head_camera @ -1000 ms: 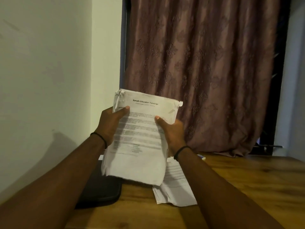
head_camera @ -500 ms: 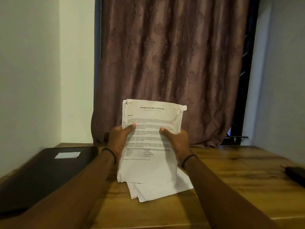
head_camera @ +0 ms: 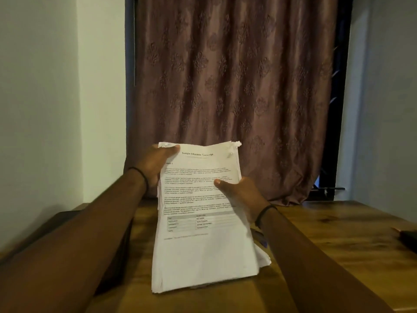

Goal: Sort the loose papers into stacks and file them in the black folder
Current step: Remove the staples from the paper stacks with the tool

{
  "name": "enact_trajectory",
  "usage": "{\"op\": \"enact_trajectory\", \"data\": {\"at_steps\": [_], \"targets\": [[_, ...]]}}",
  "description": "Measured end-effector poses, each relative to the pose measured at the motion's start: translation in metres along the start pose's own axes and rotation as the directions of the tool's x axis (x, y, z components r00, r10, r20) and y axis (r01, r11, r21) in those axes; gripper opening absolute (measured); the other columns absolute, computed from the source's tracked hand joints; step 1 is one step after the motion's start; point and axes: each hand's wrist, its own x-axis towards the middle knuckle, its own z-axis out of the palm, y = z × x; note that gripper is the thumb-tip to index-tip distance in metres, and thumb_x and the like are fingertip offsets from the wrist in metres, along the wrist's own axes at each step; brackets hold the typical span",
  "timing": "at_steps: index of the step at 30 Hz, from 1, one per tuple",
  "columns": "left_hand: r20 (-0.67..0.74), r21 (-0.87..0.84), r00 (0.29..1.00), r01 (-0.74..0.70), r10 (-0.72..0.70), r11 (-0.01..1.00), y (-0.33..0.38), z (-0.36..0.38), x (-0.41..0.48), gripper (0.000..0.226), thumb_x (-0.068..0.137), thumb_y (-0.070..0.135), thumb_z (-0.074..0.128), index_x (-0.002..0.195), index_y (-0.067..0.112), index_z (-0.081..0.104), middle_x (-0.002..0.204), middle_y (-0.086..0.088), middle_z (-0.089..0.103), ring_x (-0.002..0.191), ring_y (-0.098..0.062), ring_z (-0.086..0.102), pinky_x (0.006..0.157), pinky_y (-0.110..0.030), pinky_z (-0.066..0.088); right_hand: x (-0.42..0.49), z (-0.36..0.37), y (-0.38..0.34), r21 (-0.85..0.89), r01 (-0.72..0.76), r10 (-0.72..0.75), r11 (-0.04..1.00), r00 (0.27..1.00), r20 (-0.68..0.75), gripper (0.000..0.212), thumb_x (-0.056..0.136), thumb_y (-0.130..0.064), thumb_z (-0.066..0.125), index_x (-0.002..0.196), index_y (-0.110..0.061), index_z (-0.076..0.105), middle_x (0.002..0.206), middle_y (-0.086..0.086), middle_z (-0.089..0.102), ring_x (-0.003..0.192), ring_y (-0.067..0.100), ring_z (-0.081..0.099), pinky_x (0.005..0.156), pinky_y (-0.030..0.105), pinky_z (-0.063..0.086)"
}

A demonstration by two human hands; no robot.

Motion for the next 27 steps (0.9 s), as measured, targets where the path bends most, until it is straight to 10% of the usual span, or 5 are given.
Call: {"op": "enact_trajectory", "data": {"at_steps": [3,6,8,12,27], "targets": [[-0.019,0.065,0.998,0.067,-0.065,0.996,-0.011,0.000,0.007,0.020,0.097,0.014,0.057,0.110,-0.001,0.062,0.102,-0.020,0.073,0.085,-0.037,0.071,0.069,-0.045,0.059,-0.007,-0.006,0.001,0.060,-0.122,0.116,0.991,0.989,0.095,0.033,0.092,-0.002,0.064,0.124,0.005,0.062,0.118,0.021,0.068,0.106,0.036,0.068,0.091,0.045,0.056],[-0.042,0.146,0.996,0.086,-0.081,0.985,-0.049,-0.007,0.010,0.026,0.095,0.009,0.058,0.116,-0.008,0.061,0.112,-0.028,0.067,0.100,-0.041,0.066,0.093,-0.054,0.051,-0.003,-0.010,0.004,-0.196,-0.100,0.055,0.975,0.973,-0.226,0.033,0.089,-0.012,0.071,0.119,-0.002,0.062,0.107,0.015,0.071,0.085,0.023,0.071,0.071,0.031,0.060],[-0.004,0.173,0.992,0.128,-0.130,0.976,-0.080,-0.009,0.005,0.025,0.095,0.008,0.059,0.113,-0.009,0.063,0.110,-0.029,0.067,0.102,-0.044,0.065,0.097,-0.057,0.048,0.003,-0.014,0.011,-0.715,-0.129,-0.244,0.687,0.886,-0.394,0.044,0.083,-0.028,0.076,0.119,-0.015,0.055,0.102,0.003,0.067,0.087,0.019,0.065,0.075,0.033,0.056],[0.040,0.169,0.989,0.134,-0.143,0.976,-0.120,-0.008,-0.003,0.027,0.091,0.011,0.064,0.111,-0.007,0.065,0.106,-0.026,0.070,0.102,-0.046,0.065,0.093,-0.055,0.051,0.006,-0.001,0.018,-0.968,0.073,-0.326,0.241,0.945,-0.009,0.044,0.083,-0.042,0.073,0.122,-0.021,0.065,0.115,-0.001,0.068,0.104,0.019,0.062,0.093,0.037,0.051],[-0.053,0.513,0.998,0.001,0.031,0.858,-0.171,-0.016,0.009,0.004,0.082,0.012,0.076,0.081,0.007,0.075,0.078,-0.005,0.075,0.067,-0.012,0.064,0.059,-0.019,0.051,0.033,-0.004,0.096,-0.945,-0.049,0.071,0.322,0.997,-0.028,0.027,0.078,-0.041,0.078,0.068,-0.016,0.072,0.067,-0.003,0.069,0.063,0.009,0.058,0.062,0.028,0.047]]}}
